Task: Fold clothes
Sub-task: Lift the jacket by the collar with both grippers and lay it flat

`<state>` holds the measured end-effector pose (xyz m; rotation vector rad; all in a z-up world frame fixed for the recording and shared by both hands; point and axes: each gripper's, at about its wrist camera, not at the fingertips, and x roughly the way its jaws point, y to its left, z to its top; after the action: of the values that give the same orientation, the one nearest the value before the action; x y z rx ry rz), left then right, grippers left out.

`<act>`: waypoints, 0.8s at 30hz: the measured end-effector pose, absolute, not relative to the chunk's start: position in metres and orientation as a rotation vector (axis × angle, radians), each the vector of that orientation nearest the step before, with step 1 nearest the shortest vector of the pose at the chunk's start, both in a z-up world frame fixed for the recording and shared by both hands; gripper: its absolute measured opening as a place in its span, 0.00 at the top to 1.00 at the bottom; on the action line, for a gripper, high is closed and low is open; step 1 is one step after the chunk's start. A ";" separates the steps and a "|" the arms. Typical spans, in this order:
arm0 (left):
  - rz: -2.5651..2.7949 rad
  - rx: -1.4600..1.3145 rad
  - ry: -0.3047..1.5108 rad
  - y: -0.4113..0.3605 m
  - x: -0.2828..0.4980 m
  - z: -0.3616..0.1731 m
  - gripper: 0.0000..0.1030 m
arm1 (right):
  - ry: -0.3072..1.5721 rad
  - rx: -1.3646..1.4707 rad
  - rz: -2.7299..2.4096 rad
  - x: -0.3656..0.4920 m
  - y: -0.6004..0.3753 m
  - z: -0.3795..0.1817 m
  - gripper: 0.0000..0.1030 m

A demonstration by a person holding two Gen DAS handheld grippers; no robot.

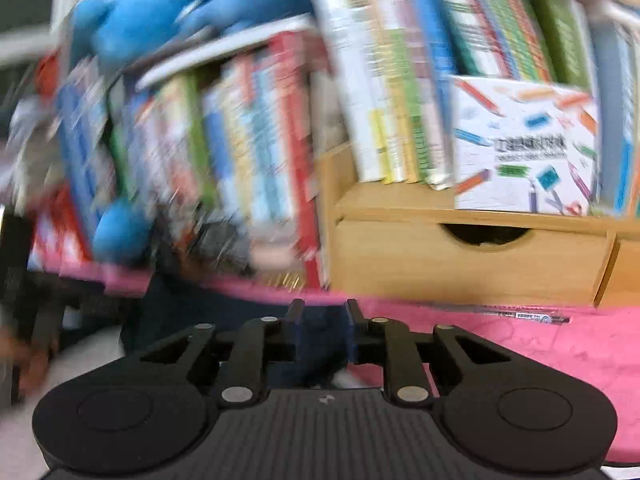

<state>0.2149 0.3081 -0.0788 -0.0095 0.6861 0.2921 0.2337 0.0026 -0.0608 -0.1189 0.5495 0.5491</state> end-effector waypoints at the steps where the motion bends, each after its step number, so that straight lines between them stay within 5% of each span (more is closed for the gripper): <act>1: 0.291 -0.014 0.686 0.309 0.215 -0.079 0.10 | 0.578 -0.170 0.567 0.230 0.009 -0.065 0.79; 6: 0.294 -0.009 0.686 0.307 0.217 -0.076 0.10 | 0.623 -0.202 0.520 0.249 0.017 -0.084 0.83; 8: 0.295 -0.007 0.690 0.306 0.218 -0.075 0.09 | 0.665 -0.081 0.449 0.273 0.010 -0.082 0.72; 12: 0.288 -0.018 0.700 0.309 0.217 -0.072 0.08 | 0.672 0.045 0.360 0.269 0.004 -0.061 0.72; 13: 0.295 -0.015 0.705 0.309 0.214 -0.070 0.07 | 0.642 0.004 0.369 0.253 0.003 -0.052 0.68; 16: 0.322 0.009 0.710 0.309 0.192 -0.058 0.07 | 0.563 -0.115 0.393 0.205 -0.002 -0.026 0.32; 24: 0.241 0.020 0.660 0.277 0.083 -0.002 0.00 | 0.493 -0.128 0.427 0.076 -0.055 0.024 0.09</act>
<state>0.0827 0.2775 -0.0021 0.0198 0.6600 0.2412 0.0763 -0.0546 0.0236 -0.1276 0.4933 0.4272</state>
